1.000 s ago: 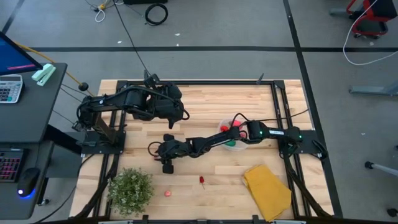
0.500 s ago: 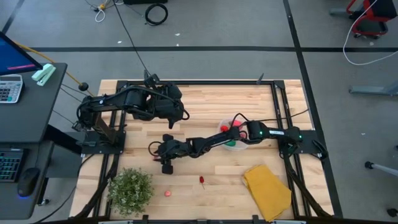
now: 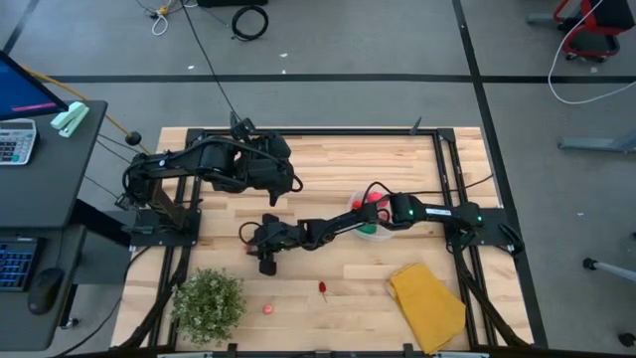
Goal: Pick and placing Produce into tupperware
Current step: Put the pink peach into the transparent container
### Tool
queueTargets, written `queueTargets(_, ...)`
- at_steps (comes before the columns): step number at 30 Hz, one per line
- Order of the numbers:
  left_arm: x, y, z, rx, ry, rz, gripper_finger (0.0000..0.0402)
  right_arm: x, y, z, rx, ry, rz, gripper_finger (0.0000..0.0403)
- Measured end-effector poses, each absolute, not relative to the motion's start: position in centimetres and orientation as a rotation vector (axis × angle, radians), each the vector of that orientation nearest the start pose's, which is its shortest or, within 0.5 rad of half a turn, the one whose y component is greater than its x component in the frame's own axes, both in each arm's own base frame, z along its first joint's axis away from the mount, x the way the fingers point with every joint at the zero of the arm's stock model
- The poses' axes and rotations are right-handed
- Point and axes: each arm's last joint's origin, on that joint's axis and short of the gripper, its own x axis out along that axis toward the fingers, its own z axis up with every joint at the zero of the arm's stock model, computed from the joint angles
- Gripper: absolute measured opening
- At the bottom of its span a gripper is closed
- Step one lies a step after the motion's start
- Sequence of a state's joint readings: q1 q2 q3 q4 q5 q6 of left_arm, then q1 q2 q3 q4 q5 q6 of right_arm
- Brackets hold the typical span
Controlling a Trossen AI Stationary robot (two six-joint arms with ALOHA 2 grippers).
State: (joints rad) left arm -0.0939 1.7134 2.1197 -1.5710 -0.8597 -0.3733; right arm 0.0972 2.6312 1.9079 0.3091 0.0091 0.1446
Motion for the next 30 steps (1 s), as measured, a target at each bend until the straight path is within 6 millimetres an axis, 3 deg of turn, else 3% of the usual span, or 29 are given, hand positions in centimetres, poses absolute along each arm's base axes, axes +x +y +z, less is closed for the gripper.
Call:
queueTargets(10,29.4,-0.6,43.7,0.223,0.903,0.849,0.009,56.1,5.5,8.1,0.109,0.4,0.071,0.016)
queueTargets(24,29.4,-0.6,43.7,0.223,0.903,0.85,0.0094,55.6,6.0,7.7,0.029,0.499,0.11,0.0017)
queueTargets(30,29.4,-0.6,43.7,0.221,0.902,0.85,0.009,54.7,7.3,10.6,-0.026,0.579,0.148,0.0014)
